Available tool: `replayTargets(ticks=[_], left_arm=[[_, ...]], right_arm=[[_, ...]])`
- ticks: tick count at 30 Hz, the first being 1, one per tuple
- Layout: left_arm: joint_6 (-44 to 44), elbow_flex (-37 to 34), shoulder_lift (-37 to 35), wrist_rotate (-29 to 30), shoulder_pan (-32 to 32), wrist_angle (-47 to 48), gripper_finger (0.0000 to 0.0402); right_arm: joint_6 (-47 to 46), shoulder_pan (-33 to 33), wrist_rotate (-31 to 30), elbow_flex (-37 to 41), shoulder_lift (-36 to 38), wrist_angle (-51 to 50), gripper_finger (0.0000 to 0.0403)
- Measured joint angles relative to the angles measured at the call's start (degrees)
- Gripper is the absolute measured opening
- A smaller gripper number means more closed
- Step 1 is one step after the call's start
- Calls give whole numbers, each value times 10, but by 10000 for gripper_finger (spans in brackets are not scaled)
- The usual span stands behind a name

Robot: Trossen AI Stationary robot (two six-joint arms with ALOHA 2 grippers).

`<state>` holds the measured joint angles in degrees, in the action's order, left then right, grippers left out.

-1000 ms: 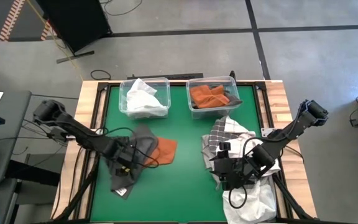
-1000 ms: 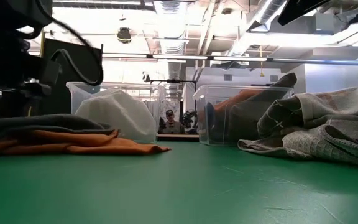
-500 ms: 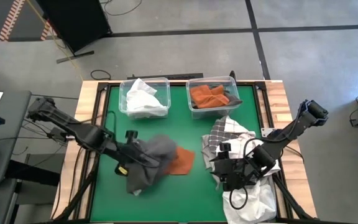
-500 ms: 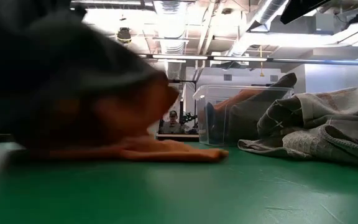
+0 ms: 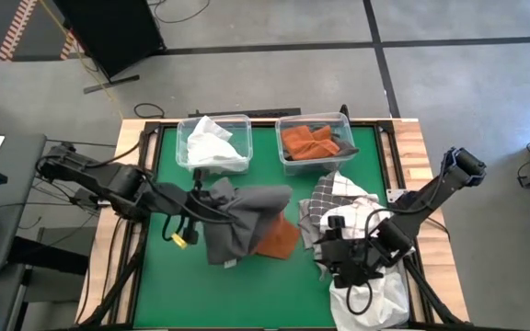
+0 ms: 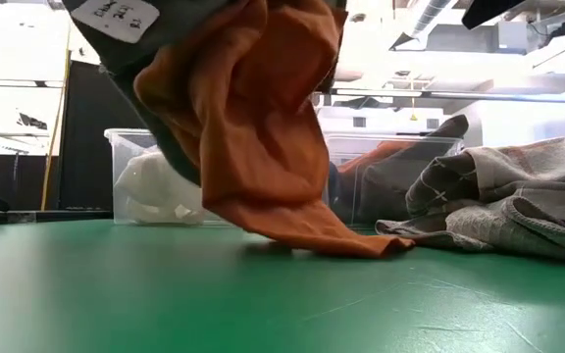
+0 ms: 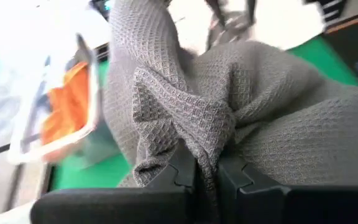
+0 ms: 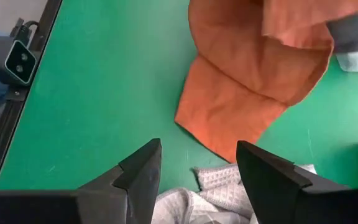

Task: Sort towels by color in basket
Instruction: Put the orange towel into the right transparent bin

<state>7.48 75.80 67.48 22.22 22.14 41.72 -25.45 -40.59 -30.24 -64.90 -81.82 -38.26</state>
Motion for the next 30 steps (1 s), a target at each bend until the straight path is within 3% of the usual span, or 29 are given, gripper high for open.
replayTargets(ticks=[4, 19, 25, 30], left_arm=[[-6, 11, 0, -41, 0, -4, 21], [-11, 11, 0, -80, 0, -49, 29], [15, 12, 7, -63, 0, -48, 12], [21, 12, 29, -62, 0, -48, 10]], right_arm=[[-5, -7, -1, 0, 0, -3, 239], [5, 13, -26, 2, 0, 31, 239], [65, 56, -26, 87, 0, 219, 239], [127, 115, -21, 200, -1, 486, 244]])
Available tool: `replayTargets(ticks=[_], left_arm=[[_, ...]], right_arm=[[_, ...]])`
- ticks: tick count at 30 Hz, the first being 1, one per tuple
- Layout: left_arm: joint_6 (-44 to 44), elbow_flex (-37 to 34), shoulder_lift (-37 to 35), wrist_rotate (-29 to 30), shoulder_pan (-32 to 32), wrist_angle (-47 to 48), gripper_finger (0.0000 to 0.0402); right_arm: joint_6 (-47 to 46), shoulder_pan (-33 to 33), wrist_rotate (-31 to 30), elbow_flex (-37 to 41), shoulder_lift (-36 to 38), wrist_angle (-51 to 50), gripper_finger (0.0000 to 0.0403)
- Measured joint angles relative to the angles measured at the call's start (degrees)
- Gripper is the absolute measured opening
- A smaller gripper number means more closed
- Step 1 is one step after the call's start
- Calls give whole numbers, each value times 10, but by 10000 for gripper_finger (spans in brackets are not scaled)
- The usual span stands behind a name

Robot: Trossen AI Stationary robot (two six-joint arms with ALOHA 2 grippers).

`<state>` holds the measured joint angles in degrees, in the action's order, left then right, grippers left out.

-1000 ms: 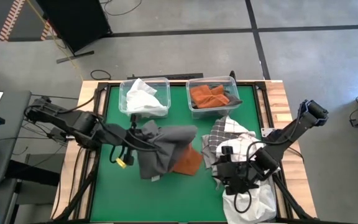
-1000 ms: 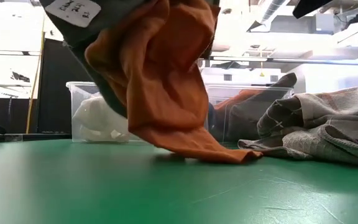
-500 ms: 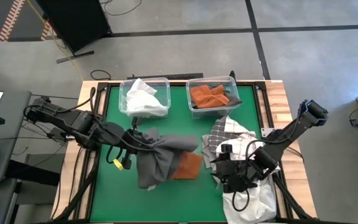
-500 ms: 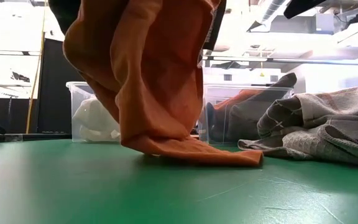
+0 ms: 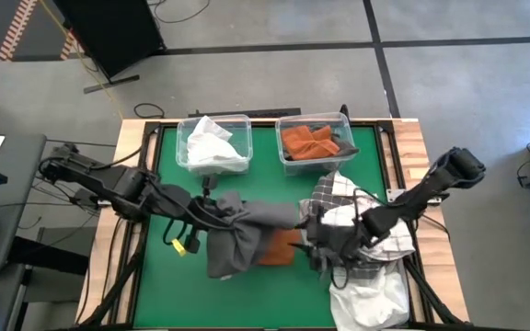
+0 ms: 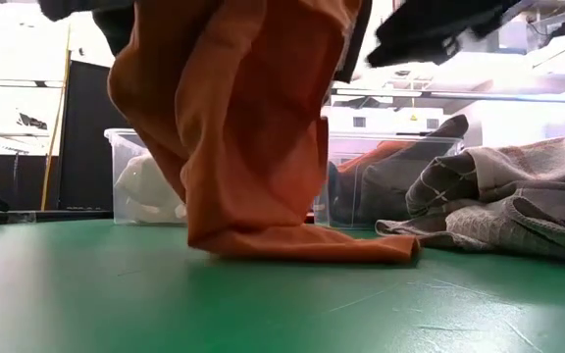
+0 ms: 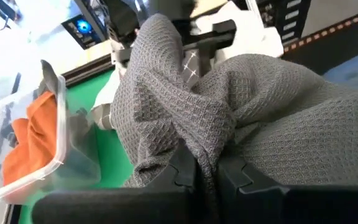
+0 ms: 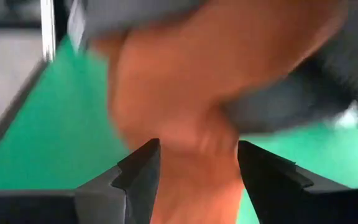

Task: Sort towels by color in basket
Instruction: Put the orange towel into the right transparent bin

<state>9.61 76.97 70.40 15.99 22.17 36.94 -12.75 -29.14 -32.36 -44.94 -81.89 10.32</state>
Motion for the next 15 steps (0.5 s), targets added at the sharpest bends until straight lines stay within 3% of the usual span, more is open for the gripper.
replayTargets(ticks=[4, 10, 15], left_arm=[[0, 0, 21, 0, 0, 0, 10], [4, 0, 29, 23, 0, -1, 10], [2, 0, 29, 22, -5, 1, 10]], right_arm=[[57, 45, 56, 61, -19, 204, 258], [67, 95, 178, 41, -127, 320, 283], [68, 110, 190, -23, -222, 343, 306]])
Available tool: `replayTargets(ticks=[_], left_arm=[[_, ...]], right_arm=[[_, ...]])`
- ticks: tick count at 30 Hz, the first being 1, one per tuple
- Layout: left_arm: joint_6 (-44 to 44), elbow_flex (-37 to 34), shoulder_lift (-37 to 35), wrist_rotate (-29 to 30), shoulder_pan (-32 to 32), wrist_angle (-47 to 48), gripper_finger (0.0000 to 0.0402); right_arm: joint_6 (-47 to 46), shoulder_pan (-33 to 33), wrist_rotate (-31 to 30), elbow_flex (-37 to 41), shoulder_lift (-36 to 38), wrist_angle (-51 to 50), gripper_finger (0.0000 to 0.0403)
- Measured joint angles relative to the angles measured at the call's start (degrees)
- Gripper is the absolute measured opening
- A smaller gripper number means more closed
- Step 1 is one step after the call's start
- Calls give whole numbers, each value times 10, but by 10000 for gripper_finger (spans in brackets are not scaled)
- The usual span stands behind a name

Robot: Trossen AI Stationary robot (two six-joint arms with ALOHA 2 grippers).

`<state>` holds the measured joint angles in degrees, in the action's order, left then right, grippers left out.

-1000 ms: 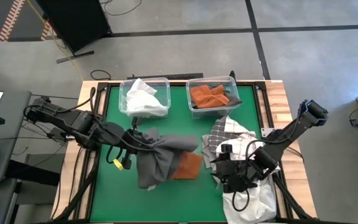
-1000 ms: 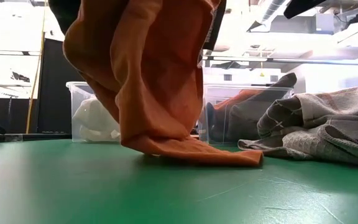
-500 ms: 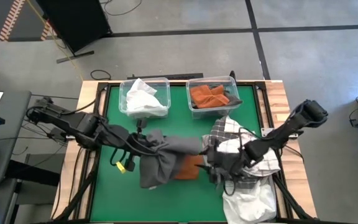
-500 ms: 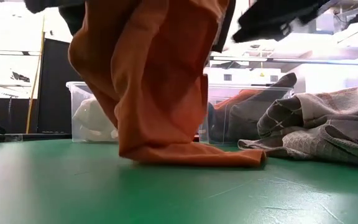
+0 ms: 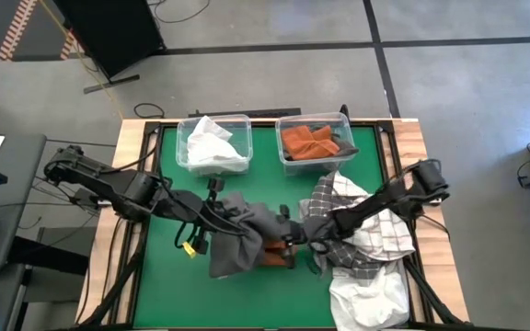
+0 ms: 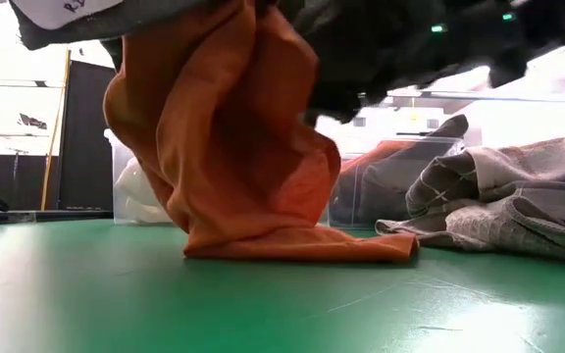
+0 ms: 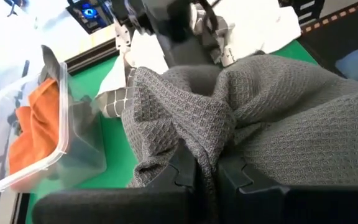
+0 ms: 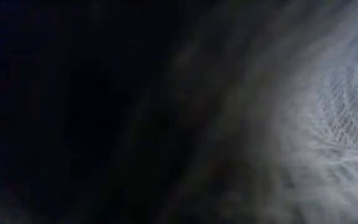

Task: Sort towels by color in basket
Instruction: Put the orange towel into the right transparent bin

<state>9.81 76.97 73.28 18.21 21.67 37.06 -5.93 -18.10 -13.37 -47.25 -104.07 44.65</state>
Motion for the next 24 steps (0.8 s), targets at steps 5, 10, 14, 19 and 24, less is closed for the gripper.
replayTargets(ticks=[5, 10, 14, 19, 24], left_arm=[[-13, 0, 0, 12, 0, 16, 10], [-30, 0, -2, 134, 17, 61, 10], [-48, 0, -3, 171, 22, 100, 12], [-108, 0, -3, 166, 22, 156, 33], [-163, 0, -6, 164, 32, 181, 75]], right_arm=[[-28, 22, 0, -67, -71, 5, 302], [-49, 26, 3, -102, -117, -11, 257], [-61, 23, 5, -106, -131, -36, 176], [-46, 18, 13, -106, -122, -71, 29], [-41, 1, 21, -106, -81, -178, 23]])
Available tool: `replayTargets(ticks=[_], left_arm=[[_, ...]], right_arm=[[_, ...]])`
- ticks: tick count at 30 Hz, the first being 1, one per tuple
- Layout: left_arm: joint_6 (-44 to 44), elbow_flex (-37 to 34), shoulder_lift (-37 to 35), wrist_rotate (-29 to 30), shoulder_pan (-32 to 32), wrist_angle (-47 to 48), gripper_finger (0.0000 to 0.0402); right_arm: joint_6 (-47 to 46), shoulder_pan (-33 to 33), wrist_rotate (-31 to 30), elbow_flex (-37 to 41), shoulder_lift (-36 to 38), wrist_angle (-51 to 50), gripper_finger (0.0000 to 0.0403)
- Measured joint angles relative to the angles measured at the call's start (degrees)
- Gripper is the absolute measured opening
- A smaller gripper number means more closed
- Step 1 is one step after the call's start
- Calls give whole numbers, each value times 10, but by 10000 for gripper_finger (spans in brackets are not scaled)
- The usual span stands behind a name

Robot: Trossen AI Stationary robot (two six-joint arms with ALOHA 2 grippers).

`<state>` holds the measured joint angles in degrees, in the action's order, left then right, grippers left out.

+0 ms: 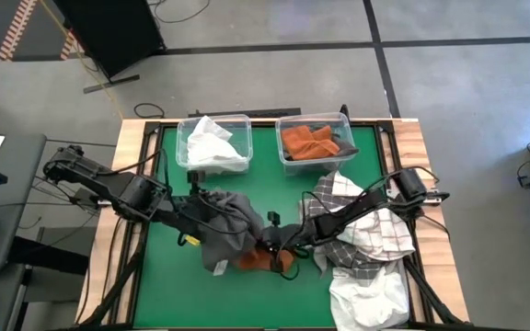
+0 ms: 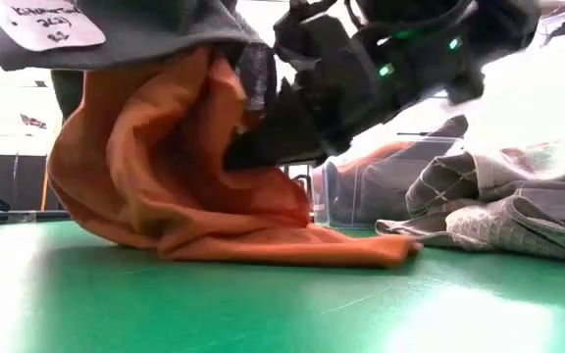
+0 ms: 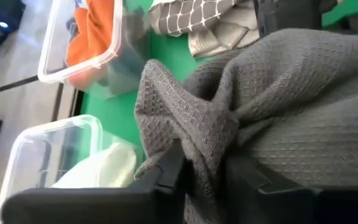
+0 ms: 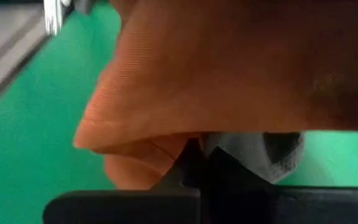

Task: Sort towels by color in basket
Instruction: Put the orange towel into the right transparent bin

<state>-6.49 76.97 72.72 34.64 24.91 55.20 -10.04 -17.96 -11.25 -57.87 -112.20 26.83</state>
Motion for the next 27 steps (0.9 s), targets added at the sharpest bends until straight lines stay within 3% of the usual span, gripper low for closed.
replayTargets(ticks=[11, 16, 27], left_arm=[[-8, 0, -4, -30, 28, -35, 198], [14, -4, 27, -95, 21, -68, 228], [-2, -5, 179, -194, 13, -76, 274]], right_arm=[[-22, -35, 11, 0, 105, -227, 21], [-26, -36, 11, 0, 124, -247, 27], [-35, -36, 11, 0, 127, -260, 29]])
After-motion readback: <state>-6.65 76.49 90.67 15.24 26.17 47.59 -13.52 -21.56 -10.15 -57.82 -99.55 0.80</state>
